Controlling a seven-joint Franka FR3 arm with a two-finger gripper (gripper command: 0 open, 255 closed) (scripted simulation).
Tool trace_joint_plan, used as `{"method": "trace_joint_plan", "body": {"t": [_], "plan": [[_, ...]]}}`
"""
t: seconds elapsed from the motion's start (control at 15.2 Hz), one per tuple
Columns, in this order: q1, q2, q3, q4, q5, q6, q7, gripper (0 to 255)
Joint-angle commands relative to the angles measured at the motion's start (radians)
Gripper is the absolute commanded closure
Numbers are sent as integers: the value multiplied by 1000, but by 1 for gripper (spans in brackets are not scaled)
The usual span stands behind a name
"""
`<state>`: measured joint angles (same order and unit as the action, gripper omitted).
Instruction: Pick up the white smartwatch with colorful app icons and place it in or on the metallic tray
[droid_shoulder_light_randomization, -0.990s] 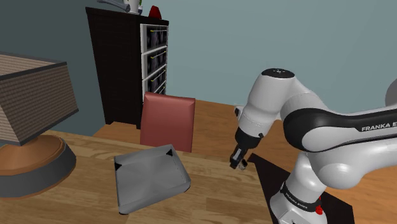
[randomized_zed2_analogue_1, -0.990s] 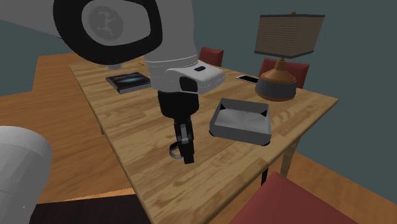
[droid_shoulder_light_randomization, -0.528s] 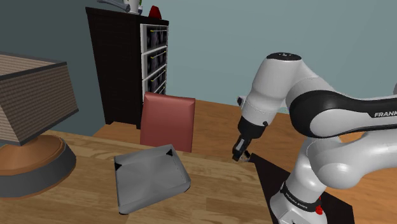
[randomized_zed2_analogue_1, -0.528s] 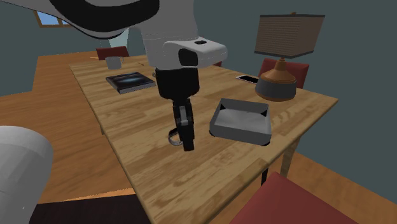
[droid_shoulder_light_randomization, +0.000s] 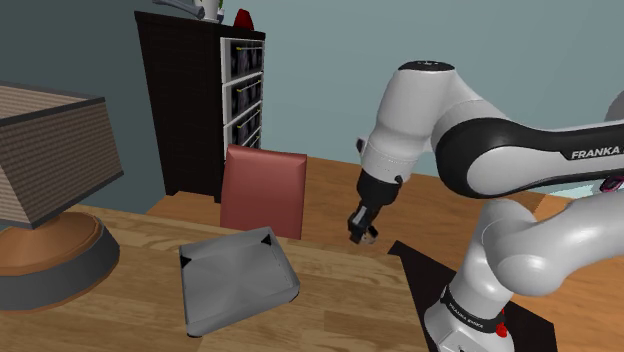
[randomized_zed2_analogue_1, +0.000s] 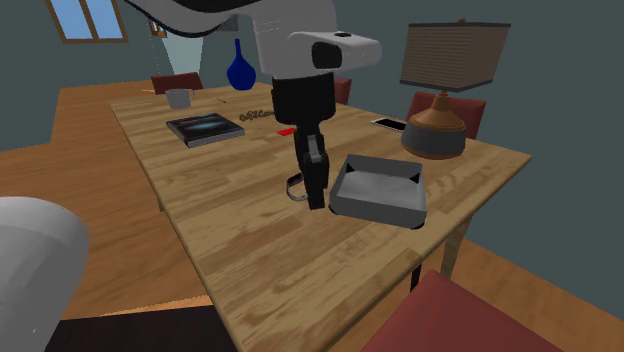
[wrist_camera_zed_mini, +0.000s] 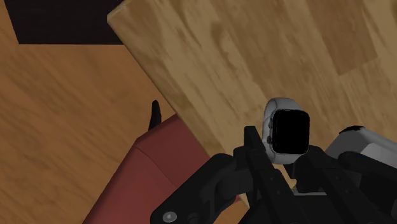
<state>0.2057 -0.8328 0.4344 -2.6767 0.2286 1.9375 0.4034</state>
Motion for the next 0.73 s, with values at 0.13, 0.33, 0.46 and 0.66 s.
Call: {"method": "trace_joint_plan", "body": {"t": [0.13,0.33,0.46,0.66], "plan": [[-55,183,64,122,-20,69,42,255],[-101,318,116,225,-56,103,86,255],[-132,408,152,298,-89,118,121,255],[-176,546,208,415,-158,128,184,255]]}}
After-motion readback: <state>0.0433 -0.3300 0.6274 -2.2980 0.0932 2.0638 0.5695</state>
